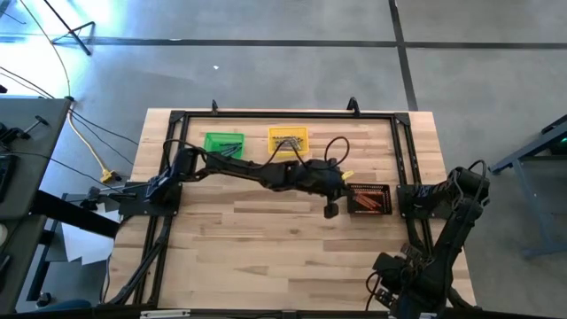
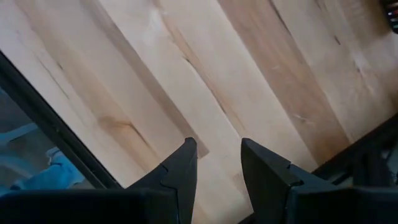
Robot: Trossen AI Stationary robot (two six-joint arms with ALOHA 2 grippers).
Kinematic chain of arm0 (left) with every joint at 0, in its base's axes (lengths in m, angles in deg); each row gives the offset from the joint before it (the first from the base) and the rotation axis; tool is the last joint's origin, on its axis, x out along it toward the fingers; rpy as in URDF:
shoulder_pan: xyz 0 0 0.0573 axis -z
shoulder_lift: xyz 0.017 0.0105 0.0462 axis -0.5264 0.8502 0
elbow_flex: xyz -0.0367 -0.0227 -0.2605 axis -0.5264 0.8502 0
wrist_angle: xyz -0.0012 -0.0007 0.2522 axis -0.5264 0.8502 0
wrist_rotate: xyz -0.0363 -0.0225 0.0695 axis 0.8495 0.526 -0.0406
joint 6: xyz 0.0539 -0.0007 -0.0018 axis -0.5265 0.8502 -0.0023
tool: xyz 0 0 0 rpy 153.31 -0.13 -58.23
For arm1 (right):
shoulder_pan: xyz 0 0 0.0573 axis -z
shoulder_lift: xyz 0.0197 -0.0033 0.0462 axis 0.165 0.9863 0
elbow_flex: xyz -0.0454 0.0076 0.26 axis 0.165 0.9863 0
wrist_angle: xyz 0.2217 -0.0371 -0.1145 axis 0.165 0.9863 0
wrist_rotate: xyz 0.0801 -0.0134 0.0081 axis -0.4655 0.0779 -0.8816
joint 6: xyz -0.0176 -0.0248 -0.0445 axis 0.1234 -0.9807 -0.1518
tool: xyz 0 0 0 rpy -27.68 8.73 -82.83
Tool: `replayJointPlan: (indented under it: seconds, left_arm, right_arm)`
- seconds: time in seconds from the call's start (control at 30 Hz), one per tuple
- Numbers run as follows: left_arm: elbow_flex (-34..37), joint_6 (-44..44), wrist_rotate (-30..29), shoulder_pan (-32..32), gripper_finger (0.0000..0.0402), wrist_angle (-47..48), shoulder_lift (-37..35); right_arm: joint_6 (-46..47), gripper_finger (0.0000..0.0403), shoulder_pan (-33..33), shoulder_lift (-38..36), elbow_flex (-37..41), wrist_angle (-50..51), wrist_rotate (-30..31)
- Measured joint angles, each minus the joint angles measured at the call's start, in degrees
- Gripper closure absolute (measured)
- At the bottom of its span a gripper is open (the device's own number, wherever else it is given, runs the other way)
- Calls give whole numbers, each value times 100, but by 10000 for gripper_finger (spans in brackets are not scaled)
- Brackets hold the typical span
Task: Sort crayons
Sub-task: Put the orange crayon into the black bin
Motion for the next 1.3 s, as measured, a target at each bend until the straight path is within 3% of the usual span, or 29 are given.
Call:
replayJointPlan:
  seconds: [0.57,1.3]
  left_arm:
    - [1,-4,5,-255,401,-640,628]
    - [2,-98,-17,-258,401,-602,659]
  right_arm:
    - [-1,284,186,0,0,159,0]
    - [2,284,200,0,0,187,0]
